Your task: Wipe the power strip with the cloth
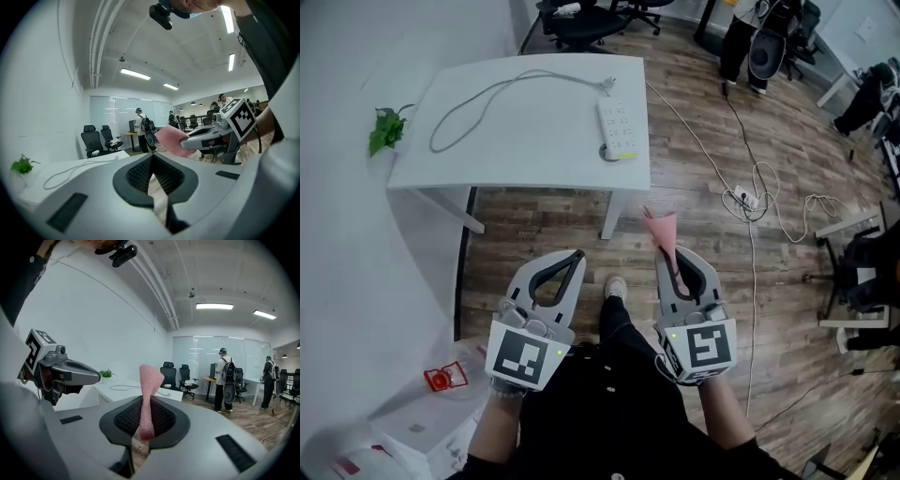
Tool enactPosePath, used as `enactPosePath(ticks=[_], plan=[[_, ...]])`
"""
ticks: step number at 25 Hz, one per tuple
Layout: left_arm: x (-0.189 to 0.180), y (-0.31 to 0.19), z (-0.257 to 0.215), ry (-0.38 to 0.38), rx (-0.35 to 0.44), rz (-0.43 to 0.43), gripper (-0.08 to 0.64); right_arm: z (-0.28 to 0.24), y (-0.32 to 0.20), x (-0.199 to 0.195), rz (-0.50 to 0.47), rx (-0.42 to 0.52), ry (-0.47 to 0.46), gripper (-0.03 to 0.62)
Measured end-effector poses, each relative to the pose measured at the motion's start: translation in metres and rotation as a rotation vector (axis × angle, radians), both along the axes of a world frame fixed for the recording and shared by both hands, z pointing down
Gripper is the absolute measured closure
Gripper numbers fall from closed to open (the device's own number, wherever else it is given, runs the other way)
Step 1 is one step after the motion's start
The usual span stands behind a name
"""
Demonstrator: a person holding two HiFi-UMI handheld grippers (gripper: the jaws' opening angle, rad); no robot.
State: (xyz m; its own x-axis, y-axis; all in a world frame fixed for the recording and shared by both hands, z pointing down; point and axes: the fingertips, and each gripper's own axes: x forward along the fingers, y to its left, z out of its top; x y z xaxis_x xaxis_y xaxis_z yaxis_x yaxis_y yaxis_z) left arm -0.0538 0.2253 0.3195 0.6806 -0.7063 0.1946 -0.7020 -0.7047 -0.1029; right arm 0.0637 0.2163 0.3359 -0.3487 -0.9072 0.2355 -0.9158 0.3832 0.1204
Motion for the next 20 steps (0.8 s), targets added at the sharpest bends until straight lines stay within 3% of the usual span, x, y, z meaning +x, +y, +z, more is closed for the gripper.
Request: enactPosePath(ticks=[20], plan=[[0.073,-0.171,-0.009,0.021,-0.007,-0.103,0.549,0.003,-0.178,0.073,-0.100,-0.037,0.007,0.535]])
